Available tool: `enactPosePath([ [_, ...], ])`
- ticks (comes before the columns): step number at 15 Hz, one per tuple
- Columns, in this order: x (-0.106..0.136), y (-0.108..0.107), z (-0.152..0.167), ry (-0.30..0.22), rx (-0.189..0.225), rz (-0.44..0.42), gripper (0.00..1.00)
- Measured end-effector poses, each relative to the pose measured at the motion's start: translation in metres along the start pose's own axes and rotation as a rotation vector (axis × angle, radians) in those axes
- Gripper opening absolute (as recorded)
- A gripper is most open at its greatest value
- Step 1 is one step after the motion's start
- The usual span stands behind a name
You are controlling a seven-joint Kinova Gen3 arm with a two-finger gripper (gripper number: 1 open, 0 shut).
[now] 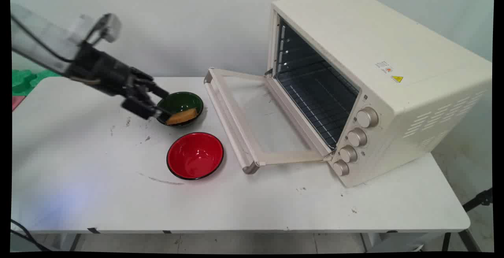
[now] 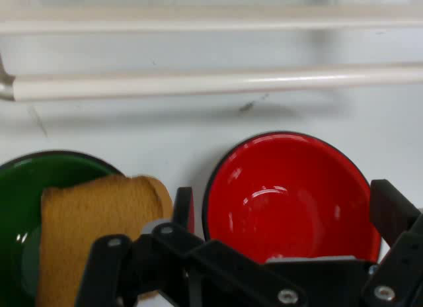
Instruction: Close the oven
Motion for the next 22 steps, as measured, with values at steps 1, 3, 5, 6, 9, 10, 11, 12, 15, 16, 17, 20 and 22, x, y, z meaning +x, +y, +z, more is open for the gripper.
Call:
enactPosePath([
  [1, 0.004, -0.001, 0.011, -0.004, 0.007, 0.001, 1.00],
  [3, 0.010, -0.004, 0.037, -0.019, 0.022, 0.002, 1.00],
  [5, 0.012, -0.006, 0.061, -0.037, 0.031, 0.006, 1.00],
  [6, 0.013, -0.007, 0.073, -0.045, 0.034, 0.008, 1.00],
  [9, 0.014, -0.009, 0.099, -0.061, 0.041, 0.013, 1.00],
  [10, 0.015, -0.010, 0.106, -0.064, 0.042, 0.015, 1.00],
  [11, 0.016, -0.011, 0.114, -0.068, 0.043, 0.017, 1.00],
  [12, 0.016, -0.013, 0.123, -0.071, 0.045, 0.020, 1.00],
  [15, 0.019, -0.016, 0.143, -0.075, 0.048, 0.032, 0.00],
  [16, 0.019, -0.017, 0.148, -0.075, 0.048, 0.035, 0.00],
  [17, 0.021, -0.018, 0.154, -0.073, 0.047, 0.038, 0.00],
  [20, 0.025, -0.019, 0.166, -0.043, 0.044, 0.047, 0.00],
  [22, 0.030, -0.019, 0.168, -0.001, 0.046, 0.051, 0.00],
])
